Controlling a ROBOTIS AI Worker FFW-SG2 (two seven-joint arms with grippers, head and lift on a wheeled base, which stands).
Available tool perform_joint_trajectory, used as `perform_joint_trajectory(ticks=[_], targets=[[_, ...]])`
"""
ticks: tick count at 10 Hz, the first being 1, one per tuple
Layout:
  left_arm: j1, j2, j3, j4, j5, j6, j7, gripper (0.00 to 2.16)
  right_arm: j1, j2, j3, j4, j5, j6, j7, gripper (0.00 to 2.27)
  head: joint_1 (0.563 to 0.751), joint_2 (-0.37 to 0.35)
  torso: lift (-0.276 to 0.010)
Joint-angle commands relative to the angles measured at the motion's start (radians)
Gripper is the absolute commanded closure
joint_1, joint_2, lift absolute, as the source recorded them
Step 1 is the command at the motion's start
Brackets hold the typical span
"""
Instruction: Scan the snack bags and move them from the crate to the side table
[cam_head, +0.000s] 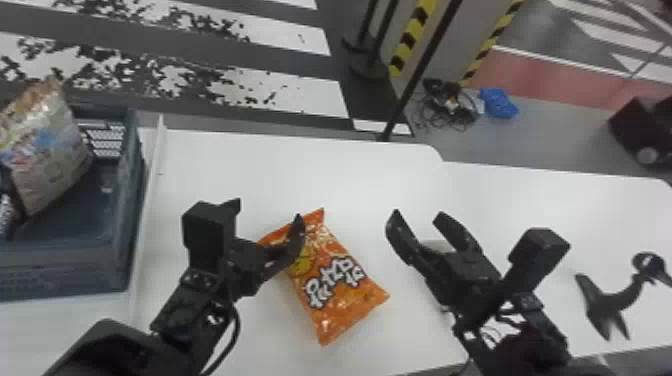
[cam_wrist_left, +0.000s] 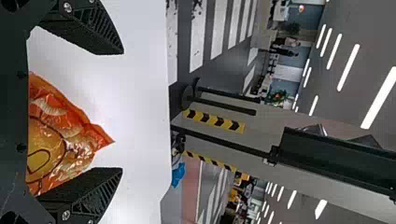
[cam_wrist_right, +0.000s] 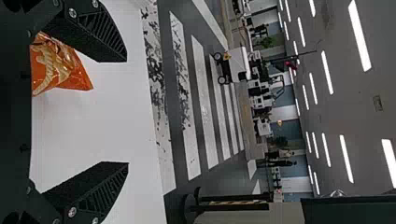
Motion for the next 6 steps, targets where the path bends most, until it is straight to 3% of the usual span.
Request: perform_joint_trajectory(ticks=[1,4,6], targets=[[0.050,0.048,0.040,-0.110,-0.033,-0.022,0.005,0.07,-0.004,-0.002,-0.001,0.004,0.002,0.000,0.000,0.14,0.695,-0.350,-0.087],[0.185,0.134,0.201,-0.323,-0.030,-0.022,0.011,0.07,-0.030,-0.005,0.027,0.050,0.036,0.000,0.006,0.14,0.695,-0.350,-0.087],[0.261,0.140,0.303,-0.406,-0.027,-0.025,0.014,0.07,-0.058,-0.003,0.056,0.090,0.067,0.000,0.006,0.14,0.695,-0.291,-0.087]])
